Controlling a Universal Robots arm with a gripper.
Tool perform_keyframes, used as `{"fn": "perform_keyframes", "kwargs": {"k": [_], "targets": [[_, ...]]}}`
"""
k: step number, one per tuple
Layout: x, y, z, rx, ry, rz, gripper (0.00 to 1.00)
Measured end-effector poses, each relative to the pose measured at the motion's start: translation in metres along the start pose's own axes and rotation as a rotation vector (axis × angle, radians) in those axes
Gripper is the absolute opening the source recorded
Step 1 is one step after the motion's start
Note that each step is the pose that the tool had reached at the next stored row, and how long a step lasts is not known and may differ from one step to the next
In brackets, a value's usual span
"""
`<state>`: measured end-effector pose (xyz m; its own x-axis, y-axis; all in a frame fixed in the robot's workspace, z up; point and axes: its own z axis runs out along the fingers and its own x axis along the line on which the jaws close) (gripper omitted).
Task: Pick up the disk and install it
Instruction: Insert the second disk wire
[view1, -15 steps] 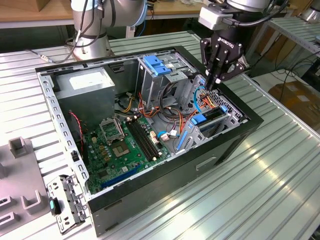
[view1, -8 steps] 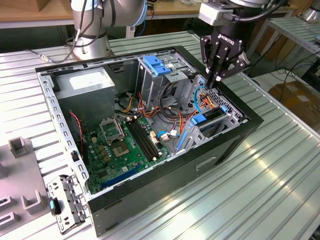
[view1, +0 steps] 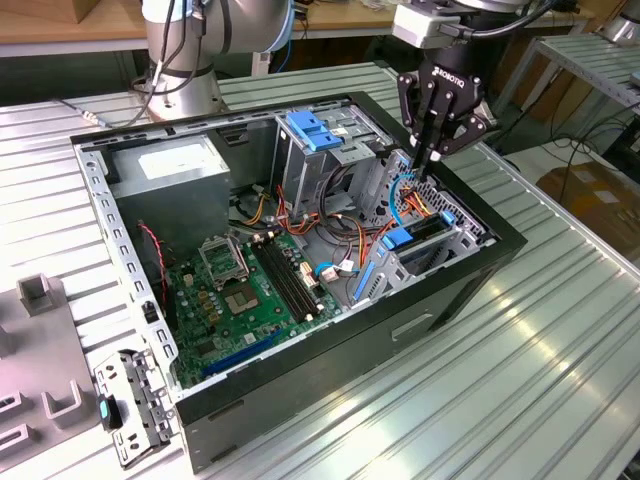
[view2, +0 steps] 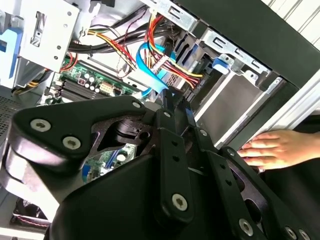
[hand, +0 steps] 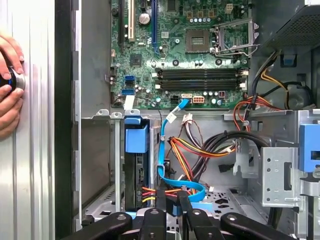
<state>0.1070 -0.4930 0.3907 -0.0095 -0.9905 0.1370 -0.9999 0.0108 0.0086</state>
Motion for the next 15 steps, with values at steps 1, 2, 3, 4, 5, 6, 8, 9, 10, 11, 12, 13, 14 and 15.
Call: {"fn": "perform_keyframes", "kwargs": {"k": [1,2,3,4,5,6,8,9,10,11,12,13,14,15], "targets": [[-0.0018,-0.0002,0.0008,0.0001,0.0034,0.000,0.24],[-0.0035,-0.0005,0.0020,0.0001,0.0060,0.000,0.24],[-0.0048,-0.0008,0.0031,0.0002,0.0083,0.000,0.24],[-0.0062,-0.0013,0.0048,0.0002,0.0112,0.000,0.24],[-0.0075,-0.0018,0.0066,0.0002,0.0149,0.000,0.24],[-0.0090,-0.0023,0.0088,0.0002,0.0217,0.000,0.24],[-0.0105,-0.0027,0.0121,0.0003,0.0359,0.001,0.15],[-0.0113,-0.0028,0.0136,0.0004,0.0453,0.001,0.15],[-0.0122,-0.0029,0.0149,0.0005,0.0569,0.001,0.16],[-0.0127,-0.0030,0.0161,0.0006,0.0658,0.001,0.23],[-0.0130,-0.0030,0.0171,0.0007,0.0716,0.001,0.23],[-0.0133,-0.0030,0.0179,0.0007,0.0770,0.001,0.23],[-0.0138,-0.0030,0.0197,0.0007,0.0841,0.001,0.23],[-0.0141,-0.0031,0.0217,0.0008,0.0860,0.001,0.21]]}}
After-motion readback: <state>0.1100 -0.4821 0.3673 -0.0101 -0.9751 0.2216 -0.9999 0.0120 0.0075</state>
